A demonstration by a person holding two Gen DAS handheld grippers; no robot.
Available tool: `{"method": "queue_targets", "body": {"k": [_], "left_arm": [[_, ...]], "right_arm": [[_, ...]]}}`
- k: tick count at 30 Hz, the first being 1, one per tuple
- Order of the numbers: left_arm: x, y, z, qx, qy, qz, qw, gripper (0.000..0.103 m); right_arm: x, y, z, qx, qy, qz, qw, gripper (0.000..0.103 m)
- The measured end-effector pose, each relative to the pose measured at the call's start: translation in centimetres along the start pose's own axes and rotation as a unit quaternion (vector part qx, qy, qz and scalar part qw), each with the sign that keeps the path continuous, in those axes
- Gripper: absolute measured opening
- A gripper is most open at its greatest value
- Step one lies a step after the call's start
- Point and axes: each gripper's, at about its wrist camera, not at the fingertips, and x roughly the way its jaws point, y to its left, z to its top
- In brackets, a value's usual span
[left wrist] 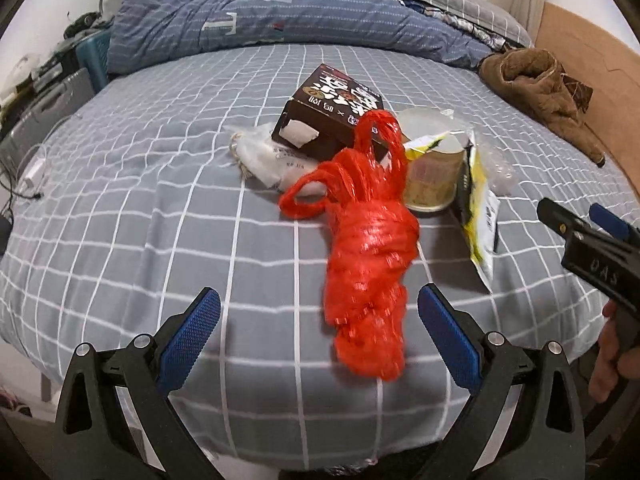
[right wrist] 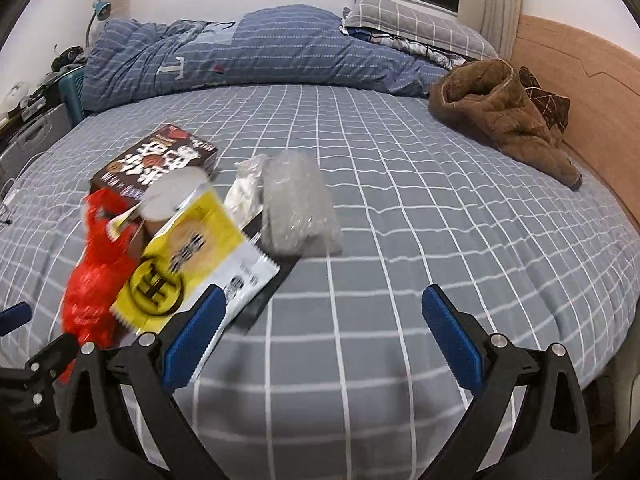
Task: Collect trash
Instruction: 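Grasp the red plastic bag with the left tool while the right tool grasps the bubble wrap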
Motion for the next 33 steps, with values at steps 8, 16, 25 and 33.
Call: {"method": "queue_targets", "body": {"k": [8, 16, 25, 33], "left_arm": [[1.9, 0.0, 1.7, -0.006, 0.01, -0.002, 0.9999, 0.097], [3.0, -0.5, 2.7, -0.005, 0.014, -0.014, 0.9998, 0.097], [4.1, -1.4, 3.2, -0.001, 0.028, -0.044, 0.9987, 0.086], [5.3, -2.5, 2.7, 0.007, 0.048, -0.068, 0.9965, 0.057]], "right_arm": [[2.8, 0.2, 3.0, -0.001, -0.005, 0.007, 1.0, 0.094], [5.9, 0.2, 4.9, 0.003, -0.001, 0.015, 1.0, 0.094], [10.4, 0.4, 5.8, 0.01, 0.045, 0.044, 0.998, 0.079], [11.9, 0.4, 5.3, 0.014, 0.073, 0.068, 0.995, 0.055]]}}
